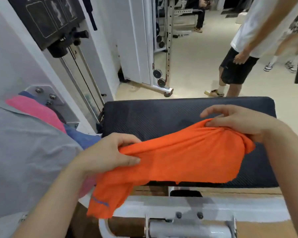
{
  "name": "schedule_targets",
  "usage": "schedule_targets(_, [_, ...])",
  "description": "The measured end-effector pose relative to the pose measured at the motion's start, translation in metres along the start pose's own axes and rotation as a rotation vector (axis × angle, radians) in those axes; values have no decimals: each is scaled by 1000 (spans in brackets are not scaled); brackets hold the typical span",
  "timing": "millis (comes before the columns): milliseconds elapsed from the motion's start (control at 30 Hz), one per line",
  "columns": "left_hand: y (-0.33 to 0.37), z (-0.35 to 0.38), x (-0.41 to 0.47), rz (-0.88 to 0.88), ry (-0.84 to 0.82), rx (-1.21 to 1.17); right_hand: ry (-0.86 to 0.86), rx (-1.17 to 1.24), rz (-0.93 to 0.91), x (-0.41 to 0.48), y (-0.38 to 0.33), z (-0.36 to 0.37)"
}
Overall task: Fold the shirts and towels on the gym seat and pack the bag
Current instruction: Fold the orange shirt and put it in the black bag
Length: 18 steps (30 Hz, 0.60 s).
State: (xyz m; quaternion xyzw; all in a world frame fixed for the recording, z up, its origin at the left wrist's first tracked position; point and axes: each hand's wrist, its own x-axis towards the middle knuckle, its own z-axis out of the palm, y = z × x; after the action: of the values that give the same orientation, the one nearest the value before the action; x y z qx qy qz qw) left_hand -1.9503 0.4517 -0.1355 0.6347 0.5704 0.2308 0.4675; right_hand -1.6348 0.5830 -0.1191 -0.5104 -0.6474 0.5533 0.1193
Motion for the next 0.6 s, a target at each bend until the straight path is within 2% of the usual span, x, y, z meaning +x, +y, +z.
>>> schedule_targets(67, [11,6,8,2,80,16,-21,31,10,-2,12,-15])
schedule_targets(100, [18,11,11,-8,99,-49,-21,77,13,-3,17,-20])
schedule_targets(167, [23,17,27,-48,201,-174,-2,221,3,-2,26,-28])
schedule_targets(200, [20,19,41,-73,280,-155,39,297,-3,1,31,-29])
schedule_targets(267, [6,23,74,-90,456,57,210,392,-5,18,49,-26])
schedule_targets(300, [-6,26,91,-94,554,228,349,346,-8,27,59,-21])
schedule_targets(367, [-26,38,112,-86,756,543,658,63,-80,41,79,-5])
schedule_targets(400, [-34,50,114,-49,816,632,749,-125,-153,43,88,5])
schedule_targets(433, [-41,64,114,33,816,673,802,-307,-233,41,96,16])
schedule_targets(500, [-55,97,108,158,692,730,858,-580,-352,34,111,36])
schedule_targets(533, [-61,110,105,130,603,760,820,-659,-386,30,119,47])
schedule_targets(600, [-75,126,101,-17,479,795,625,-712,-358,28,135,71])
